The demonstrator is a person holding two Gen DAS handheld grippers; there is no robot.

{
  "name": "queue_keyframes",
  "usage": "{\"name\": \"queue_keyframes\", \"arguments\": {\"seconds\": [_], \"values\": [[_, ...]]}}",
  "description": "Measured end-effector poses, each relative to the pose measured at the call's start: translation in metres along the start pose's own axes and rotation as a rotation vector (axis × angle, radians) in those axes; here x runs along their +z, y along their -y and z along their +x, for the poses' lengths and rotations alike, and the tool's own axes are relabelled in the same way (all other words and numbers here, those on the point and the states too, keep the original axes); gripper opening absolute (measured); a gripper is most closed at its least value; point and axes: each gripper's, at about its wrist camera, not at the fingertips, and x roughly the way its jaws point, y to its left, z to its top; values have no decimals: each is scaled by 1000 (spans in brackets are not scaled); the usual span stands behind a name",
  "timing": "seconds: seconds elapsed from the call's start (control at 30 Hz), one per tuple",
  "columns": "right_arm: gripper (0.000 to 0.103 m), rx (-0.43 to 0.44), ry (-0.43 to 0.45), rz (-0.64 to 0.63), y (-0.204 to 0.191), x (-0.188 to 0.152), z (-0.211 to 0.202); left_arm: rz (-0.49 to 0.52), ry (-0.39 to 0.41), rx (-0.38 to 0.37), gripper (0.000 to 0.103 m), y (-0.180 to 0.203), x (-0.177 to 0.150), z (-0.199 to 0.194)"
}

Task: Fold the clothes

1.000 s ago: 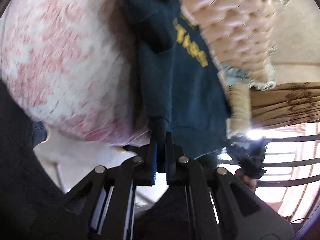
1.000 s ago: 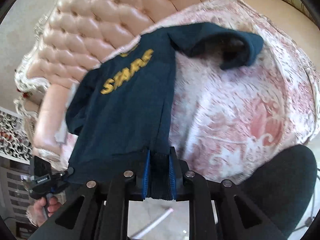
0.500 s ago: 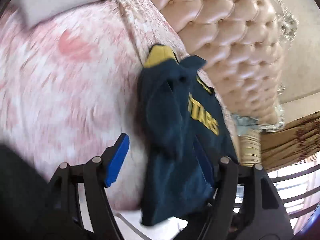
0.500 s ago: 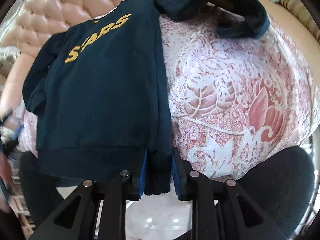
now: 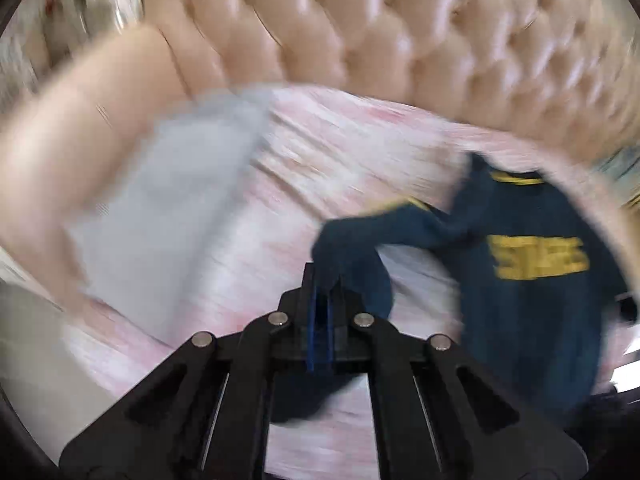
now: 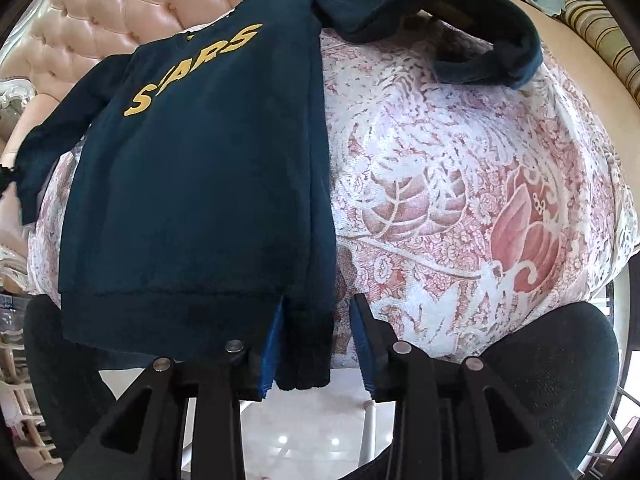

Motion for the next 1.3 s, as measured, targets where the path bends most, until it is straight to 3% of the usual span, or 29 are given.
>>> {"name": "queue_keyframes", "arguments": {"seconds": [0.2, 0.27, 0.33, 0.4, 0.53, 0.63, 0.7, 0.83, 0.9, 0.93, 0.97, 1.07, 1.3], "values": [[35, 2, 2, 2, 10, 1, -4, 54, 21, 216, 11, -13, 14, 0], [35, 5, 3, 2, 14, 1, -5, 73, 28, 288, 22, -18, 19, 0], [35, 6, 2, 3, 18, 2, -6, 69, 57, 339, 56, -19, 18, -2], [36, 13, 2, 7, 23, 2, -8, 46, 103, 370, 64, -16, 14, -6], [36, 32, -1, 18, 34, 3, -13, -27, 127, 320, 64, -28, -6, -23], [36, 87, 9, 66, 52, 4, -31, -72, 154, 221, 64, -28, -30, -43], [37, 135, 78, 120, 73, 9, -54, -98, 169, 153, 65, -27, -47, -57], [58, 301, 221, 333, 106, 37, -80, -184, 87, 26, 66, -21, -79, -51], [59, 375, 244, 442, 111, 56, -78, -193, 44, -24, 66, -12, -90, -47], [59, 427, 251, 494, 125, 51, -77, -188, 25, -45, 66, -6, -94, -45], [59, 475, 258, 553, 137, 39, -76, -171, 18, -51, 66, 1, -97, -44], [59, 580, 298, 729, 145, 53, -58, -131, 9, -64, 66, 17, -101, -49], [69, 659, 429, 1000, 161, 69, -42, -115, -10, -77, 66, 28, -108, -53]]}}
